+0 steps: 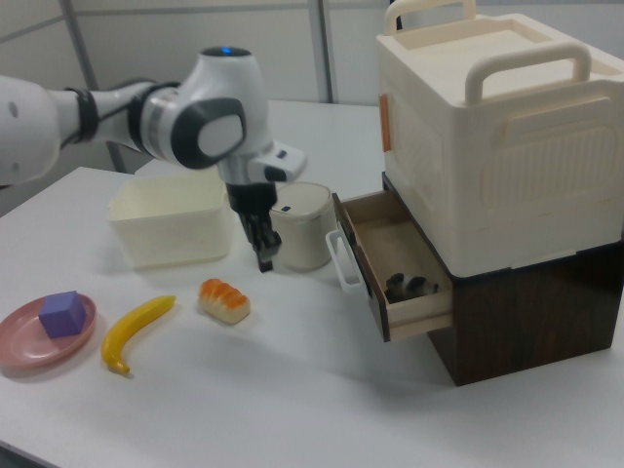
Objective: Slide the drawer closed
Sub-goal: 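Swing the gripper over to the open drawer's front face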
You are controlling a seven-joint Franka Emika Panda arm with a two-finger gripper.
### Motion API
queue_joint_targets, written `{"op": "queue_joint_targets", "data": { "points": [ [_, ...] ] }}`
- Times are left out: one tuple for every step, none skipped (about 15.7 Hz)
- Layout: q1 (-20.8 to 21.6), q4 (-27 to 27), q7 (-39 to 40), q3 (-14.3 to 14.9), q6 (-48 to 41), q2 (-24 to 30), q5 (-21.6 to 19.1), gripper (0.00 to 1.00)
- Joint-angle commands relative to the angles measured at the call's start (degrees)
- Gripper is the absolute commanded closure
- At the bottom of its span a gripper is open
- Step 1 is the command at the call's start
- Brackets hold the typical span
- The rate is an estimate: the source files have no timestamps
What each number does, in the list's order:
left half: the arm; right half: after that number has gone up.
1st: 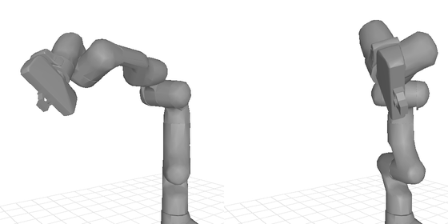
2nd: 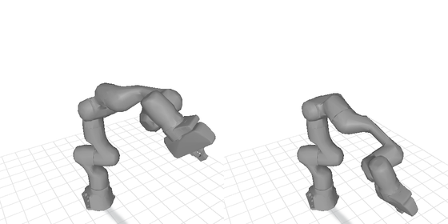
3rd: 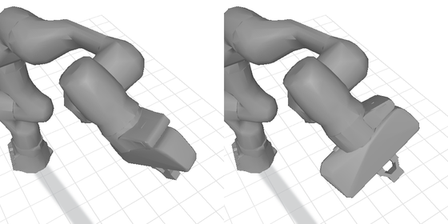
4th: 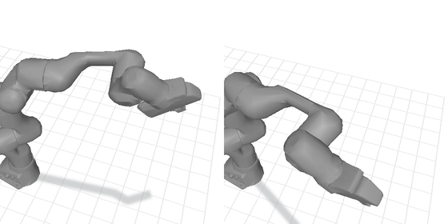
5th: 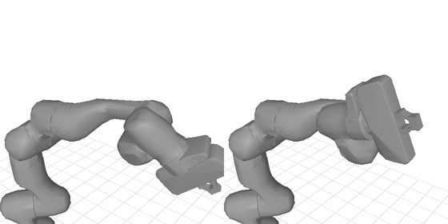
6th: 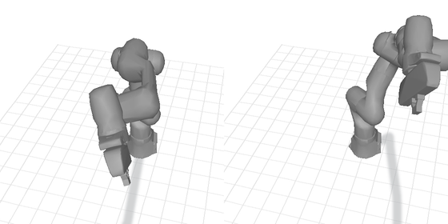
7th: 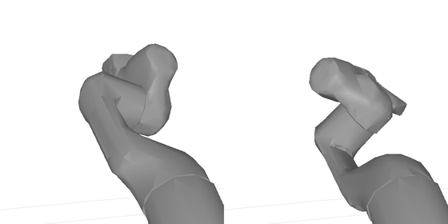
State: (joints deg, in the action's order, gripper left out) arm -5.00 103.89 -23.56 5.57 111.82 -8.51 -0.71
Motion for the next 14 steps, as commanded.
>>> {"op": "queue_joint_targets", "data": {
  "points": [
    [-2.6,1.1,-5.8,0.1,6.6,-1.7,1.0,1.0],
    [-2.9,0.9,-7.1,0.1,7.8,-2.7,1.0,1.0],
    [-3.3,0.6,-8.3,0.2,8.9,-3.5,1.2,1.0],
    [-3.8,0.5,-9.1,0.7,10.4,-4.0,1.6,1.0],
    [-4.2,0.3,-9.6,1.0,12.0,-4.1,1.9,1.0],
    [-4.6,0.3,-9.9,1.3,13.1,-4.1,2.1,1.0],
    [-4.8,0.1,-10.7,1.6,13.8,-4.7,2.6,1.0],
    [-4.8,-0.8,-11.8,2.2,14.3,-5.3,3.6,1.0],
    [-4.8,-1.6,-12.8,2.6,14.4,-6.2,4.5,1.0],
    [-4.8,-2.8,-13.5,2.7,14.5,-7.2,5.2,1.0],
    [-5.1,-3.9,-13.8,2.8,14.8,-8.3,5.6,1.0],
    [-5.6,-4.7,-13.9,2.8,15.6,-8.8,5.9,1.0],
    [-6.1,-5.5,-13.8,2.8,16.6,-9.6,6.1,1.0],
    [-6.2,-6.4,-13.8,2.8,16.9,-10.5,6.2,1.0]
  ]
}}
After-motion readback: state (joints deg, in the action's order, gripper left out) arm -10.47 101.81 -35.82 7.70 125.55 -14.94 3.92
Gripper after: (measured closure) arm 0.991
